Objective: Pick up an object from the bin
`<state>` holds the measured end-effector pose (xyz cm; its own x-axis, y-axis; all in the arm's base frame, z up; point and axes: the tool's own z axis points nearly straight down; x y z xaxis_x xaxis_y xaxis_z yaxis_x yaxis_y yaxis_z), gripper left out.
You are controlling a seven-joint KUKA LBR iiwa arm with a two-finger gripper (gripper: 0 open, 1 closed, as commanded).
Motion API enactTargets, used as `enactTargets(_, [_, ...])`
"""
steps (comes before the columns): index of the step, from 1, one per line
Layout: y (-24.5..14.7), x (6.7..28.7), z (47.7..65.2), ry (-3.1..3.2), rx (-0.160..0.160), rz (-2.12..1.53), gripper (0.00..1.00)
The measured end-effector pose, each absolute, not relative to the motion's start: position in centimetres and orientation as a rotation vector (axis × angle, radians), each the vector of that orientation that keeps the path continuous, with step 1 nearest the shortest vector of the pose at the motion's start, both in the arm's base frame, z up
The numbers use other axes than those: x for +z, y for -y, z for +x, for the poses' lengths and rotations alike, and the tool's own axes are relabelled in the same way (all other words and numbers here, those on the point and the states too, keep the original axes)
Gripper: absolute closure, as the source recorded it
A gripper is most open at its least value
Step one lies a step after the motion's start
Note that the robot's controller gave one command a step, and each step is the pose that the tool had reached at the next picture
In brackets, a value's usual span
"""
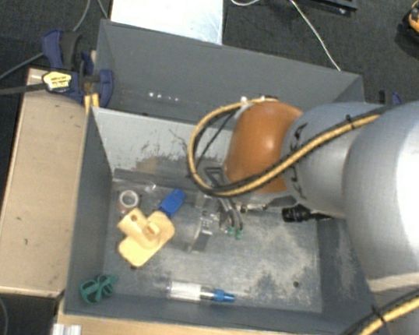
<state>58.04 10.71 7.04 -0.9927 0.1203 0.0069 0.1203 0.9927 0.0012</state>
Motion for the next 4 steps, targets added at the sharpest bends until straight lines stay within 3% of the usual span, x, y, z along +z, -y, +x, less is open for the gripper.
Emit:
enactTargets(1, [-17.7,7.1,57.9,3.161,-0.013,0.085,0.00])
enactTargets(2, [-16.6,7.1,56.6,3.127,-0.003,-0.228,0.00])
enactTargets(3, [-20.4,7.1,58.7,3.132,-0.007,0.445,0.00])
enactTargets(4, [-20.0,7.1,55.5,3.128,0.021,-0.308,0.00])
